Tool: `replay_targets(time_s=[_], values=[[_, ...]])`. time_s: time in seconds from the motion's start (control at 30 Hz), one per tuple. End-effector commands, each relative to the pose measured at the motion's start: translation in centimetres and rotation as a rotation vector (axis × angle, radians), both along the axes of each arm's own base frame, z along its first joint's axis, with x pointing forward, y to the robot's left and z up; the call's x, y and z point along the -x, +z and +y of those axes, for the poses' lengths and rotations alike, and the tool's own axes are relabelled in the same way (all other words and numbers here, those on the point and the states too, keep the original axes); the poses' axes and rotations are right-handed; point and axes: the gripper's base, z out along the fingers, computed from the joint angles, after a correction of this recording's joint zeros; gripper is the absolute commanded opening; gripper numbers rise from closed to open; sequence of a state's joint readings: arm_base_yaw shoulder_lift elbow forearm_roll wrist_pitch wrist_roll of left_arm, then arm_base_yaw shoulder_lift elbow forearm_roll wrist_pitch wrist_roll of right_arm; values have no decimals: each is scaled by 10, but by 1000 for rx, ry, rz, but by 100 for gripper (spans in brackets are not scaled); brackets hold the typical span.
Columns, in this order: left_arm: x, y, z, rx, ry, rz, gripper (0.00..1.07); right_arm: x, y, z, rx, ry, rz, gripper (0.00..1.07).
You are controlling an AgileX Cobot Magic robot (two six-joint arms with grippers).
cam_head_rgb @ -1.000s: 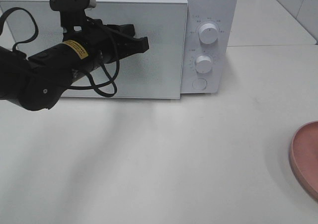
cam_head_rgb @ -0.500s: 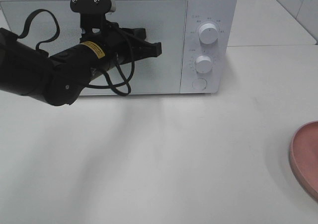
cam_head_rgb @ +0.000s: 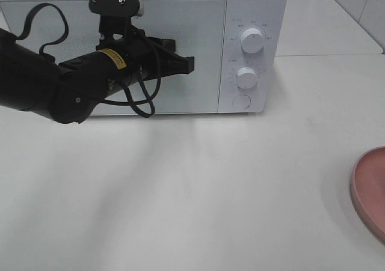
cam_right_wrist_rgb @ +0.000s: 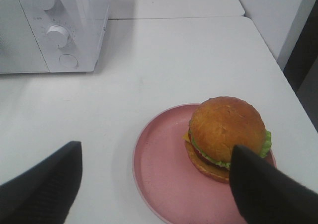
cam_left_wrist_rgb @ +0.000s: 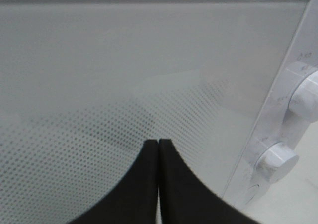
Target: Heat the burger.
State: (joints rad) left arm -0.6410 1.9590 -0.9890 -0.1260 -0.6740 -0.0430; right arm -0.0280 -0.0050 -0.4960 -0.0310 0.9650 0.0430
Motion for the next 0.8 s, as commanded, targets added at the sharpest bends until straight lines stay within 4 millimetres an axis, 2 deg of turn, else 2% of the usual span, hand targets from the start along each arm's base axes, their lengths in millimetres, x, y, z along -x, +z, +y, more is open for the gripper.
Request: replay_targets(time_s=[0.03, 0.1, 0.2, 0.23, 0.27, 0.3, 0.33, 0.37, 0.4, 0.43, 0.47, 0.8], values=[[9, 9, 0, 1, -15, 4, 0, 3, 0, 0, 9, -1, -26, 76], [23, 10, 4, -33, -34, 58, 0, 3, 0, 0, 9, -1, -26, 76], [25, 10, 5, -47, -37, 81, 0, 3, 0, 0, 9, -1, -26, 76], [30, 10, 7, -77, -46, 127, 11, 3, 0, 0, 9, -1, -26, 76], [36, 9, 8, -115, -59, 185, 29, 3, 0, 0, 9, -1, -26, 76], [36, 9, 8, -115, -59, 185, 29, 3, 0, 0, 9, -1, -26, 76], [38, 9, 8, -136, -66, 218, 43, 3, 0, 0, 9, -1, -26, 76], [43, 9, 10, -169, -75, 270, 70, 3, 0, 0, 9, -1, -26, 76], [43, 9, 10, -169, -75, 270, 70, 3, 0, 0, 9, -1, -26, 76], [46, 8, 10, -189, -82, 301, 83, 3, 0, 0, 9, -1, -26, 76], [51, 8, 12, -225, -90, 359, 102, 3, 0, 0, 9, -1, -26, 76], [79, 18, 19, -336, -132, 574, 100, 3, 0, 0, 9, -1, -26, 76]])
